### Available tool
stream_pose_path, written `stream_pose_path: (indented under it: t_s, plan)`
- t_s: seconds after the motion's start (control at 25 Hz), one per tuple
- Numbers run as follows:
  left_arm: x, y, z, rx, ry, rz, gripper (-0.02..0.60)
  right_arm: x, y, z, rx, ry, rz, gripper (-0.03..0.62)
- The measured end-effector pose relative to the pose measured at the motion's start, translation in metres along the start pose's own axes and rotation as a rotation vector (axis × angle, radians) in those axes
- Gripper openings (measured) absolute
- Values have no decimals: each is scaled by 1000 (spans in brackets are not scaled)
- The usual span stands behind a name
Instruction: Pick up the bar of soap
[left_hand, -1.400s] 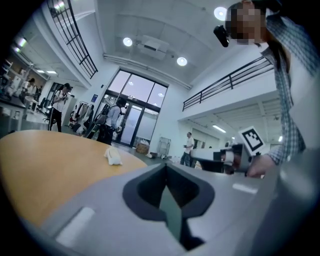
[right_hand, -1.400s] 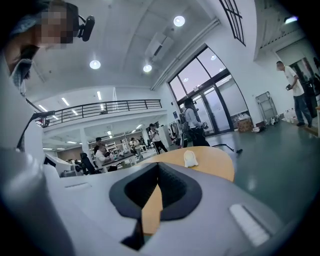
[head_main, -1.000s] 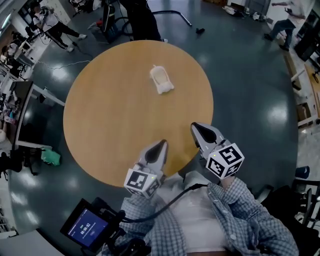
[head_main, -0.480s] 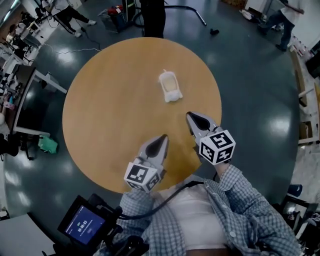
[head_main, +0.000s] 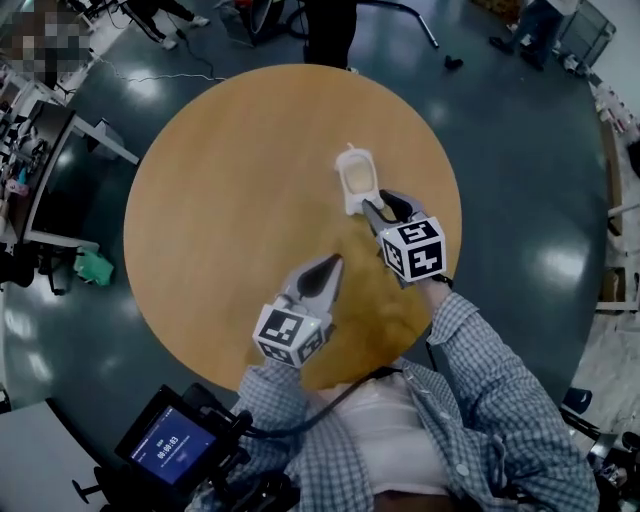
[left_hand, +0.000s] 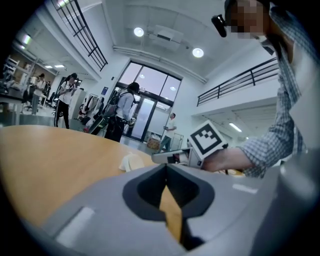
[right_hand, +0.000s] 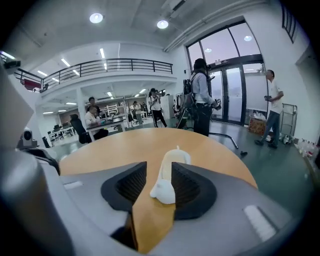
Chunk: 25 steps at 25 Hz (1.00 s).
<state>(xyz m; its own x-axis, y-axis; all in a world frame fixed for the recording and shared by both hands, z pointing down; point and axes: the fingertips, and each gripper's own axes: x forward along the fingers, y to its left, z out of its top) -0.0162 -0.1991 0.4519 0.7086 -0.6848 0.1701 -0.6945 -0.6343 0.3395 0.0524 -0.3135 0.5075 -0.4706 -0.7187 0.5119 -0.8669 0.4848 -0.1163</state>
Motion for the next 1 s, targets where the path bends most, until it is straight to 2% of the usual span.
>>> stream_pose_path:
  t_s: [0.12, 0.2, 0.56, 0.8, 1.0]
  plan:
    - [15, 32, -12, -11, 20, 25, -2, 50, -10, -10, -14, 62, -8, 210]
    - [21, 46, -19, -27, 35, 45, -2, 70, -16, -16, -20, 98, -15, 215]
    - [30, 52, -21, -60, 72, 65, -2, 94, -37, -26, -96, 222, -122, 287]
    - [29, 54, -22, -58, 80, 78, -2, 98, -37, -26, -113, 220, -172, 301]
    - [29, 53, -20, -55, 78, 80, -2, 99, -34, -25, -59, 185, -149, 284]
